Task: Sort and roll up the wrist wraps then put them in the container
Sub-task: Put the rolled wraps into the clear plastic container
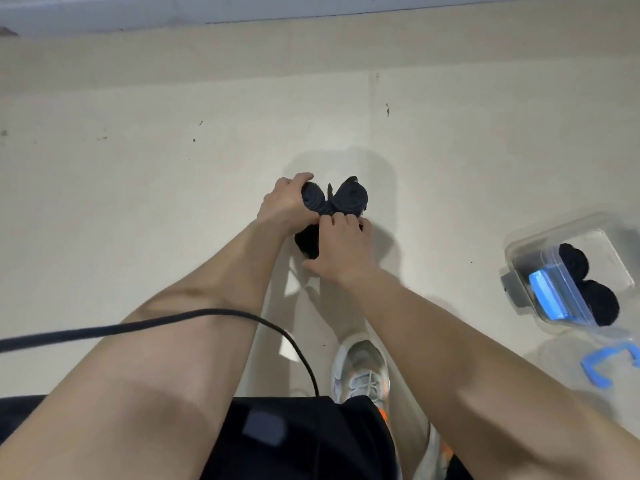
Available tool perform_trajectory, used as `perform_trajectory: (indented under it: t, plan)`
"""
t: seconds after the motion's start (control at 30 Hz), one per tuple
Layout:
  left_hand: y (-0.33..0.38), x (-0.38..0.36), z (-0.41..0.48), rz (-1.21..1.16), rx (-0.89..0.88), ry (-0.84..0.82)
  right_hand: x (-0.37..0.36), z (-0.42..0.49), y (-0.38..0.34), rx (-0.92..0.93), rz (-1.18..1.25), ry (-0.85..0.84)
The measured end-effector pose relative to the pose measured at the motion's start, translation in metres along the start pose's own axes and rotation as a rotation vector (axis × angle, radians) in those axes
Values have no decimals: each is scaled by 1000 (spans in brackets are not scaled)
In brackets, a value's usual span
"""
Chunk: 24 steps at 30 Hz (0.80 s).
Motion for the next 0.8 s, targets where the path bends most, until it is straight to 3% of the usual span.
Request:
perform_trajectory:
  t: [0.13,0.33,0.57,0.8]
  plan:
    - [-4,-13,14,-27,-75,-65,-11,0,-1,0,-7,106]
    - [-5,-14,27,-20,-71,-23,-20,6,2,-58,10,229]
    - [-22,-15,30,1,95,96,-23,8,-4,-20,25,257]
    - [-20,-5,18,-56,114,134,-11,-3,-8,17,117,248]
Point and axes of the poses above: each hand's wrist, its own z-axis towards the middle knuckle, its own x-axis out of the back of the hand, y = z × x, the point moved 6 cm from there along z, towards the middle knuckle, and after that the axes turned 5 degrees about y, right-handed, at the moved point
